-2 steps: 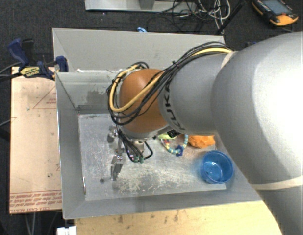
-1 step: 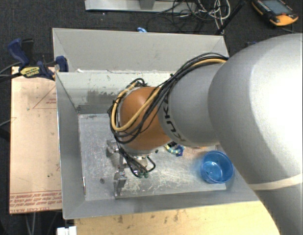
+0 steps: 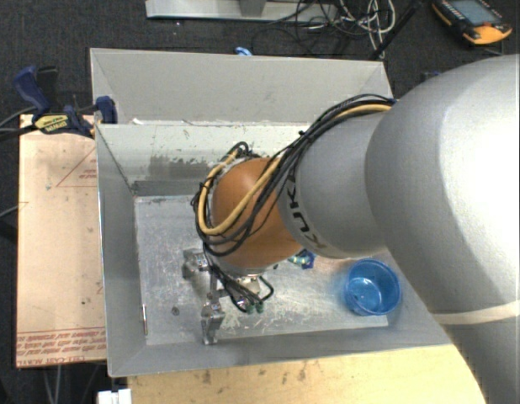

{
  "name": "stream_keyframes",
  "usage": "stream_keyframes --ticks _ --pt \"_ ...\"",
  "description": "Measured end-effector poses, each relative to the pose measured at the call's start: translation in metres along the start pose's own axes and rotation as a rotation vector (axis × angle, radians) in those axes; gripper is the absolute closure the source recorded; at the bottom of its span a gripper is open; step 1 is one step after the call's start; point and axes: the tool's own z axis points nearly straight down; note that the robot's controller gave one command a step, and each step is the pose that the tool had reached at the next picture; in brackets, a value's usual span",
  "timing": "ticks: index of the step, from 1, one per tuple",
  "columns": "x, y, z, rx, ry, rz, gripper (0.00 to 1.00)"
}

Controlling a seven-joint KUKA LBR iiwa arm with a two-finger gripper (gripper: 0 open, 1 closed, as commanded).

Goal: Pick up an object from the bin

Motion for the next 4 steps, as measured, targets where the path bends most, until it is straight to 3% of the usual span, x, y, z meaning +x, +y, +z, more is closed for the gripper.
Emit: stream_keyframes --ticks 1,2,3,4 --pt "0.007 -0.018 0.0 0.0 0.002 0.248 0.0" --pt "0.007 -0.053 -0.019 0.001 0.004 0.133 0.0" --pt "-0.014 -0.077 -0.011 0.002 -0.003 -0.093 0.0" --pt "-0.031 -0.126 -0.035 -0.001 0.004 -0.032 0.0"
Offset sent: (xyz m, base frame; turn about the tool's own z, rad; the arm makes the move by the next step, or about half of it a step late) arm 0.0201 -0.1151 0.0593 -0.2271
